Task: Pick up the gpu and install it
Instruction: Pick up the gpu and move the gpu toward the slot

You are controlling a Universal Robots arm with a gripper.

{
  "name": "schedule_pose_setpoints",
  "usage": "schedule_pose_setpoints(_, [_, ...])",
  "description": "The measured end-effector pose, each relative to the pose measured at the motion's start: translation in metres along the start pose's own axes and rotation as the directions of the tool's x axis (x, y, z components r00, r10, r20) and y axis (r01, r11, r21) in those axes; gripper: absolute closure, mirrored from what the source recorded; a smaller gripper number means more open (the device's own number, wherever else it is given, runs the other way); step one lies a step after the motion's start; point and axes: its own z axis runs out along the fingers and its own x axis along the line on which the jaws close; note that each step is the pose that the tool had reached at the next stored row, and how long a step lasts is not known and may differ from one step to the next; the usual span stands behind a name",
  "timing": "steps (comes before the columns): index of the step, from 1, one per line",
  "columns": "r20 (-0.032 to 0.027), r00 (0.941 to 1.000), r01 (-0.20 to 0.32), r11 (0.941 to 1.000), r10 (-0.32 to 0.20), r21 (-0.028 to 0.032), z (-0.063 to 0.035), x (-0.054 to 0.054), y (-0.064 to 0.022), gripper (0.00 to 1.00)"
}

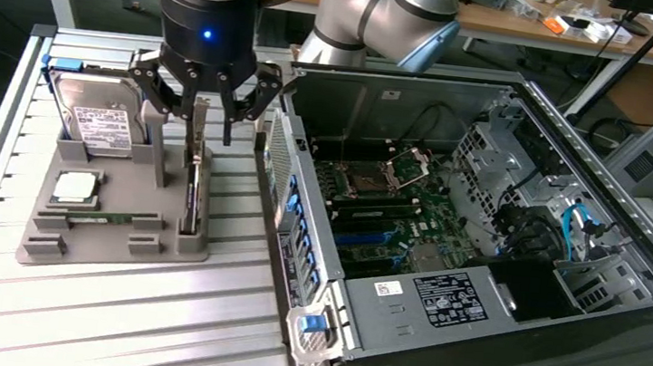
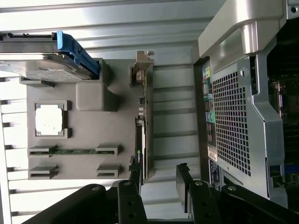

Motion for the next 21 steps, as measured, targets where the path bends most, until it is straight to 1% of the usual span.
schedule_pose_setpoints(15, [0.0, 1.0, 0.0, 1.0, 0.0, 0.0, 0.0063, 0.002, -0.0004, 0.56])
schedule_pose_setpoints(21, [0.0, 1.0, 0.0, 1.0, 0.0, -0.0009, 0.0084, 0.0028, -0.0006, 0.56])
